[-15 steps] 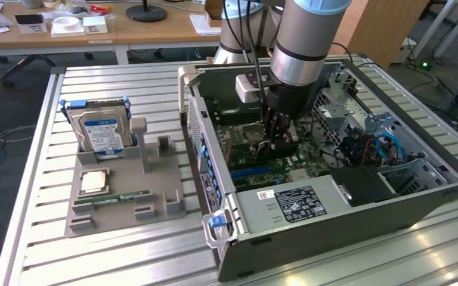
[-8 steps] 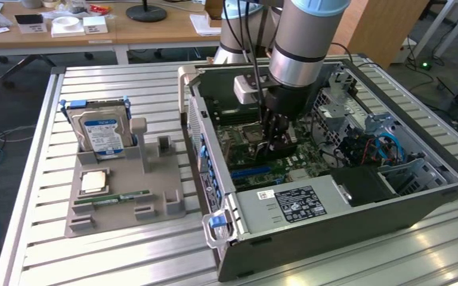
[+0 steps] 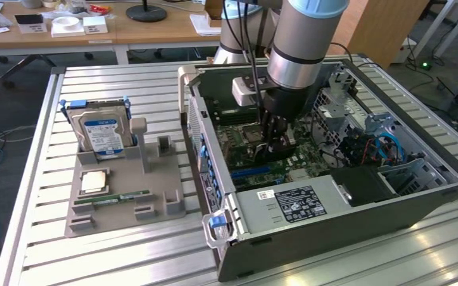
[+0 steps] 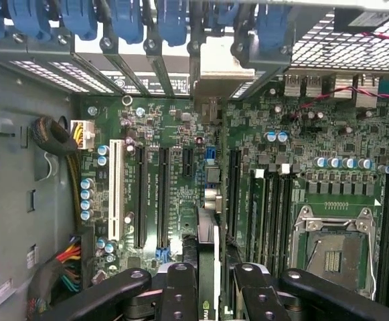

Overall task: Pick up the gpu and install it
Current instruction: 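Insert the gpu into the slot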

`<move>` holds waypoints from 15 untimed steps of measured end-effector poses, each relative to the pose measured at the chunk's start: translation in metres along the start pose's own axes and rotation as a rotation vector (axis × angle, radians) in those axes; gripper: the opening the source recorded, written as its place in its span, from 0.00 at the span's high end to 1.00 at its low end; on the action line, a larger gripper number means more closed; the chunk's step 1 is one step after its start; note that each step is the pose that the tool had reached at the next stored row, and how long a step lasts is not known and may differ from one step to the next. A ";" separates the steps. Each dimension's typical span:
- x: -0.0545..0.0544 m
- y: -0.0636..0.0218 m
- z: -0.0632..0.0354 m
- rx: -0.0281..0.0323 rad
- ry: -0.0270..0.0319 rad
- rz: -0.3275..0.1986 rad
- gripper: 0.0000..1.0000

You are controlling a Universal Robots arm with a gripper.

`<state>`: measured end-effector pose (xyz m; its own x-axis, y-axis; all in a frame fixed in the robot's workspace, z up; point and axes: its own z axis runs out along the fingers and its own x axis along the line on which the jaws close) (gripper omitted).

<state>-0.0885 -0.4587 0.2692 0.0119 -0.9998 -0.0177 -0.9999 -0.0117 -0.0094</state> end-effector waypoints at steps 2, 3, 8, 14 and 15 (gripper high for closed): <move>0.000 0.0005 0.0002 0.0000 0.0001 0.000 0.74; 0.000 0.0010 0.0003 0.0000 -0.0001 0.000 0.74; 0.000 0.0034 0.0005 0.0000 -0.0001 0.000 0.74; 0.000 0.0063 0.0007 0.0001 -0.0002 0.000 0.74; 0.000 0.0070 0.0008 0.0001 -0.0001 0.000 0.74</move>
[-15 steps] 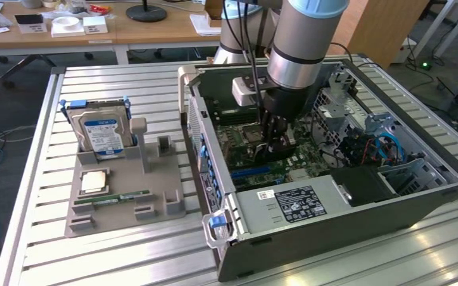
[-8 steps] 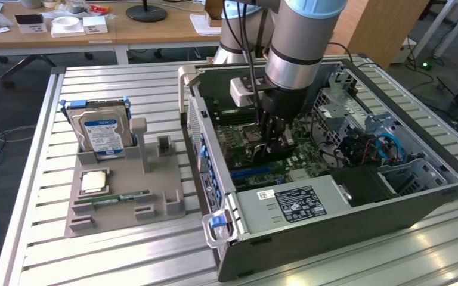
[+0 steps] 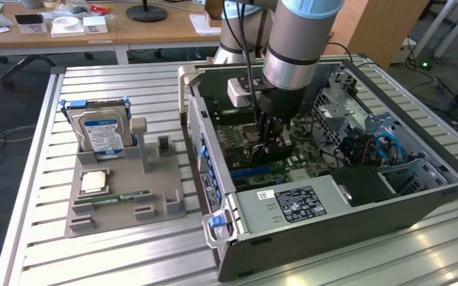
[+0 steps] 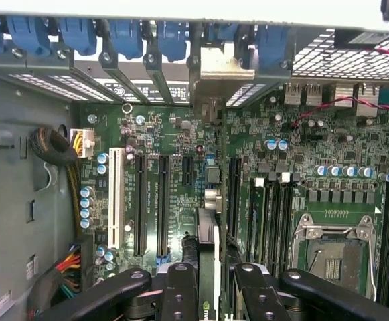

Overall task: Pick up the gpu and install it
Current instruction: 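Insert the gpu into the slot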

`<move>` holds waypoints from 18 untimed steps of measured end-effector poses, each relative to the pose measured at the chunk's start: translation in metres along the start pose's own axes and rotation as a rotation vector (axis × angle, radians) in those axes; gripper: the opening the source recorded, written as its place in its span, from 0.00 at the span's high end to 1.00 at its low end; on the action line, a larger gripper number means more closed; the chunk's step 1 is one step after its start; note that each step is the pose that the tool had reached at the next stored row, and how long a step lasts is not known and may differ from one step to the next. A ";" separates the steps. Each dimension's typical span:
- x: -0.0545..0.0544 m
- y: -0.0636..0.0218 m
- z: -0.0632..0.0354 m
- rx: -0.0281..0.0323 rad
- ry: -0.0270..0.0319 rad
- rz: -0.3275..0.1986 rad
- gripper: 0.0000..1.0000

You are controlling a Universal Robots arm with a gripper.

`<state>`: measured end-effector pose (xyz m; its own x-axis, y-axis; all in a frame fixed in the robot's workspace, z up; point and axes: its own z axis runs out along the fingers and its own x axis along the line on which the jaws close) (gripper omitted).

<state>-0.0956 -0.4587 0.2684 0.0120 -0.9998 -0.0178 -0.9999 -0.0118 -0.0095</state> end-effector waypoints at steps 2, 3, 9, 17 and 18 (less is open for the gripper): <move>0.000 0.0014 0.0001 0.0000 0.0000 0.000 0.74; 0.000 0.0018 0.0001 0.0000 0.0001 0.000 0.74; 0.000 0.0033 0.0035 0.0000 0.0001 0.000 0.74; 0.000 0.0052 0.0067 0.0000 -0.0001 0.000 0.74; 0.000 0.0054 0.0071 0.0000 0.0001 0.000 0.74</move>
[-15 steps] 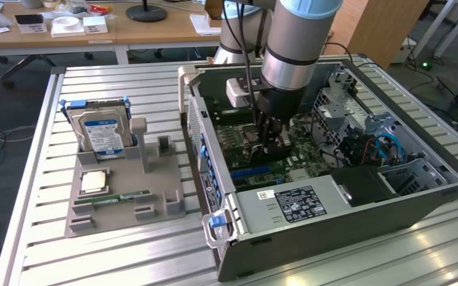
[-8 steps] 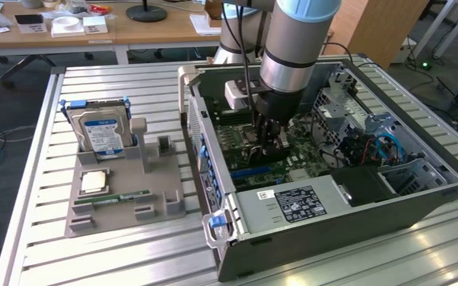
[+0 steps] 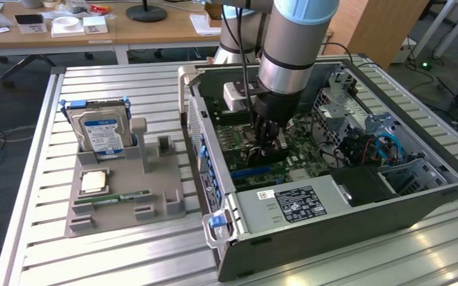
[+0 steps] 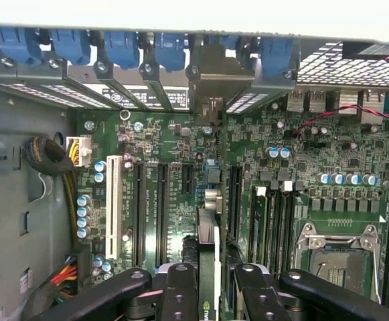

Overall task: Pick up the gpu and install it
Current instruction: 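Insert the gpu into the slot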

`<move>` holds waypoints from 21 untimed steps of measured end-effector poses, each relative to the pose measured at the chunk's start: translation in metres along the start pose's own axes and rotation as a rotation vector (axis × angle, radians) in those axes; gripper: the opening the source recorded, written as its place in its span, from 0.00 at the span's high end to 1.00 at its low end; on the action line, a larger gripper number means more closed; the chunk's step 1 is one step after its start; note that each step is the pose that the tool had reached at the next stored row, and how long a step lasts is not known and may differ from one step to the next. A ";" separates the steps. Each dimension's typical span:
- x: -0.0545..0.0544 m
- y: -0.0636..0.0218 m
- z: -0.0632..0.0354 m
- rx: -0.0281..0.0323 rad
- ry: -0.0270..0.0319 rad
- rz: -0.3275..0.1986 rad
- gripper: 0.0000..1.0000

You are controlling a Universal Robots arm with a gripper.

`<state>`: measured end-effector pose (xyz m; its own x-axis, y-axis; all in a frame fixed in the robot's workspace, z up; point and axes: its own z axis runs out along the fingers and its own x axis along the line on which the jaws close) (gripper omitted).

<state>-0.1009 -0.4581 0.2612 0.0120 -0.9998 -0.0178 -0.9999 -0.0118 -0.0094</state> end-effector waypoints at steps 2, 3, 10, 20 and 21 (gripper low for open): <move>0.000 0.0002 0.0004 -0.0001 0.0002 0.000 0.74; 0.000 0.0002 0.0005 -0.0001 0.0003 0.000 0.74; -0.001 0.0006 0.0023 -0.0001 0.0001 0.000 0.74; -0.001 0.0011 0.0051 -0.0001 0.0002 -0.001 0.74; -0.001 0.0011 0.0052 -0.0001 0.0000 -0.001 0.74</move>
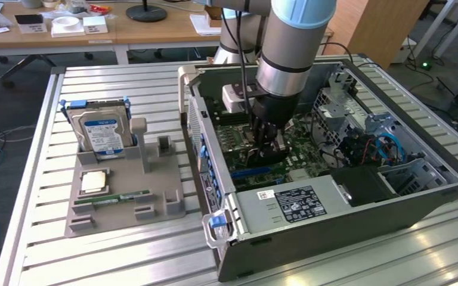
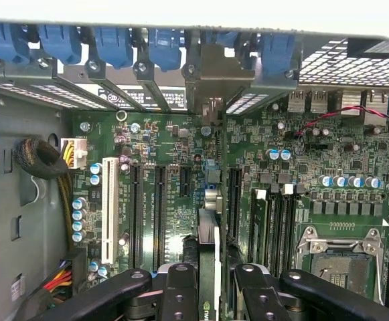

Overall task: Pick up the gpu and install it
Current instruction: 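Insert the gpu into the slot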

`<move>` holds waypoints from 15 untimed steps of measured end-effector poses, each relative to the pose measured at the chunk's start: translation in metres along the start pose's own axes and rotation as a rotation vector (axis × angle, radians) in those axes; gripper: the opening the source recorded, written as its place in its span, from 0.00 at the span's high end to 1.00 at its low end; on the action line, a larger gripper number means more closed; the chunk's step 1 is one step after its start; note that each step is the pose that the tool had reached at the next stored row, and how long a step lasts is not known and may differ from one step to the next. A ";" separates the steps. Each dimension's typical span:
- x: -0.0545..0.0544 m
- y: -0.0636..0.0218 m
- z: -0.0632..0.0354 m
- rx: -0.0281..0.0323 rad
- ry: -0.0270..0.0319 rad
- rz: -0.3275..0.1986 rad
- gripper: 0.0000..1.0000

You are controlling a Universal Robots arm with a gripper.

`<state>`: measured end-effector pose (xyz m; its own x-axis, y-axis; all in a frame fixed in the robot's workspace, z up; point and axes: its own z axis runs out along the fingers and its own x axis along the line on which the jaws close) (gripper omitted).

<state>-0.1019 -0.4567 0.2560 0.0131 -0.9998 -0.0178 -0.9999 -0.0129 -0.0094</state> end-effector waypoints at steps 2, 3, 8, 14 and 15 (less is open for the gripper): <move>0.000 0.0000 0.0000 0.0001 0.0000 0.000 0.74; 0.000 0.0000 0.0000 0.0001 0.0000 -0.001 0.74; 0.000 0.0000 0.0002 0.0009 -0.0001 -0.004 0.74; 0.000 0.0000 0.0005 0.0013 0.0000 -0.006 0.74; 0.000 0.0000 0.0005 0.0013 0.0000 -0.006 0.74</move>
<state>-0.1019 -0.4567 0.2555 0.0189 -0.9997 -0.0177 -0.9998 -0.0187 -0.0108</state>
